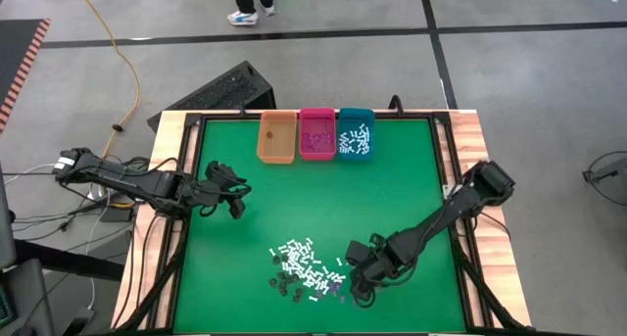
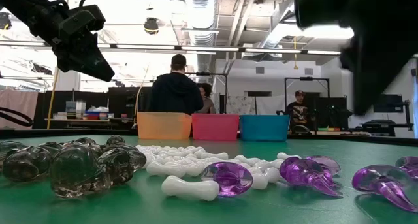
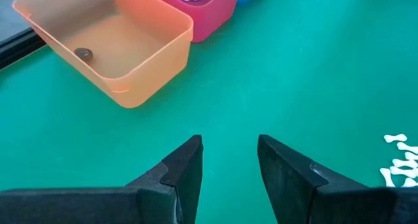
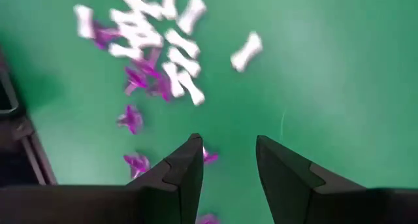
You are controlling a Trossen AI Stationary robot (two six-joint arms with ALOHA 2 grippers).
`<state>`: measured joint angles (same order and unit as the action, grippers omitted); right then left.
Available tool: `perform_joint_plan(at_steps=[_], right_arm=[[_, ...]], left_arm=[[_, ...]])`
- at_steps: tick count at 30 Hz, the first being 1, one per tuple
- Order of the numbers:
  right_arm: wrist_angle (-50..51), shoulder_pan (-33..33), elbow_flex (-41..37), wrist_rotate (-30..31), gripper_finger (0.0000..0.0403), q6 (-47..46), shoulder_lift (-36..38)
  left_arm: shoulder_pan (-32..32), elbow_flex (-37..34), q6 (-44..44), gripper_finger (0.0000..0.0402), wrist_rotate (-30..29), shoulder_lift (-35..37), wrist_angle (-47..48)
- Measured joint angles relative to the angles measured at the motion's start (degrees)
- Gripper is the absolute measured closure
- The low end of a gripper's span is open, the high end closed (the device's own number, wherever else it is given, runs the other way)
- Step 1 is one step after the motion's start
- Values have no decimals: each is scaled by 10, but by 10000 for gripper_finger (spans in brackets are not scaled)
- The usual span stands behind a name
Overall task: Sort Halloween decoration
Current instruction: Put the violet witch hat toy into the red bin
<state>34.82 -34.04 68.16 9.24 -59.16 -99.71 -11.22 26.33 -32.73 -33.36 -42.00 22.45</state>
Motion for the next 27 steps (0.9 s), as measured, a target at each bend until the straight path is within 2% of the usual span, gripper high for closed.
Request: perform_joint_plan(at_steps=[3, 7, 17, 27], right_arm=[[-9, -1, 0, -41, 232, -86, -27], [-52, -10, 0, -76, 232, -139, -55], [-50, -22, 0, -47, 239, -206, -65], [-53, -16, 0, -58, 302, -201, -65]], left_arm=[[0, 0, -9, 264, 4, 0, -1], [0, 0, -9, 264, 5, 0, -1], [0, 0, -6, 264, -3, 0, -1], [0, 0, -10, 264, -3, 0, 0]])
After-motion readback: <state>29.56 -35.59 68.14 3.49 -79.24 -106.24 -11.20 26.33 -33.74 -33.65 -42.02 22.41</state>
